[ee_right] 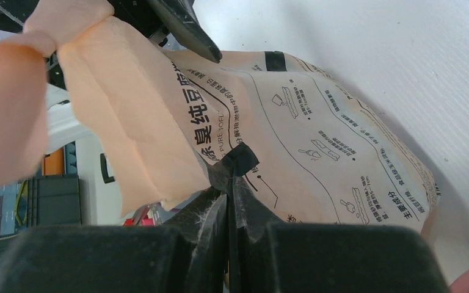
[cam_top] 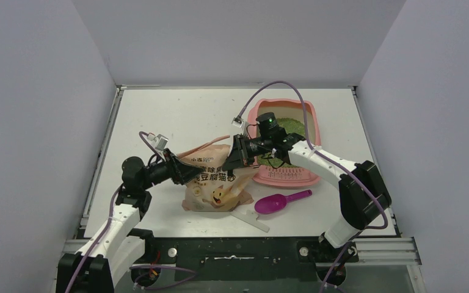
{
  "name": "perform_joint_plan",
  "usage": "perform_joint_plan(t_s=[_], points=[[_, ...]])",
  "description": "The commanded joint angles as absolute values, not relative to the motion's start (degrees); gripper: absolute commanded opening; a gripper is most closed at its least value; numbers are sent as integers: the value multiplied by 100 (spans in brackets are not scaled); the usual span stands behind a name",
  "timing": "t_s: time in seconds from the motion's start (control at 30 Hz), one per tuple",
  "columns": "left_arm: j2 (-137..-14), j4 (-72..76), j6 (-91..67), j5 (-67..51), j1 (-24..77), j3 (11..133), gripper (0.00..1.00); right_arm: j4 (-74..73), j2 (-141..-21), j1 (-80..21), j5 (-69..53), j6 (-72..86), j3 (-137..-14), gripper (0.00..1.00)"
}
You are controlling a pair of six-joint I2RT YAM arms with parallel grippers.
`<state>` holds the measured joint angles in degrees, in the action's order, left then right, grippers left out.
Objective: Fill the litter box with clean litter
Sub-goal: Close the cat litter bag at the center of the board.
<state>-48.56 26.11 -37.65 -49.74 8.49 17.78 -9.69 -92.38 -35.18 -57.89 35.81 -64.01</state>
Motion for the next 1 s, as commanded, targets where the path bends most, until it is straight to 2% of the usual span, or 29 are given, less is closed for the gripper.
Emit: perform_joint_plan(t_s=[0.0, 0.1, 0.17, 0.27, 0.37, 0.57, 0.63, 0.7, 0.87, 0.9, 0.97], points=[[-5116, 4305, -4266, -5294, 813, 1824, 39, -386, -9013, -3463, -6173, 3702, -6558, 0], [-4935, 3732, -4348, -5613, 640, 2009, 17, -420, -9040, -3438, -6168, 3636, -6564, 0], [-4641, 2158, -3841, -5555, 578, 2436, 8, -446, -9081, -3420, -6170, 3602, -6586, 0], [-4410, 406, -3133, -5637, 602, 3109, 0, -582, -9145, -3407, -6184, 3517, -6684, 0], [-4348, -206, -3024, -5765, 501, 3273, 0, -571, -9202, -3408, -6187, 3555, -6741, 2], [-4617, -479, -3018, -6126, 466, 3422, 0, 511, -9149, -3490, -6205, 4262, -6608, 41], [-4644, -638, -2995, -6152, 461, 3448, 0, 1083, -9217, -3544, -6230, 4644, -6589, 50], [-4669, -709, -3014, -6139, 451, 3483, 0, 1277, -9387, -3628, -6249, 4807, -6761, 54], [-4730, -767, -3140, -6054, 448, 3524, 0, 1366, -9644, -3700, -6301, 4850, -6937, 54], [-4754, -788, -3146, -6052, 448, 3520, 0, 1369, -9657, -3700, -6325, 4851, -6930, 48], [-4789, -832, -3162, -6033, 437, 3494, 0, 1108, -9719, -3678, -6354, 4795, -6983, 26]])
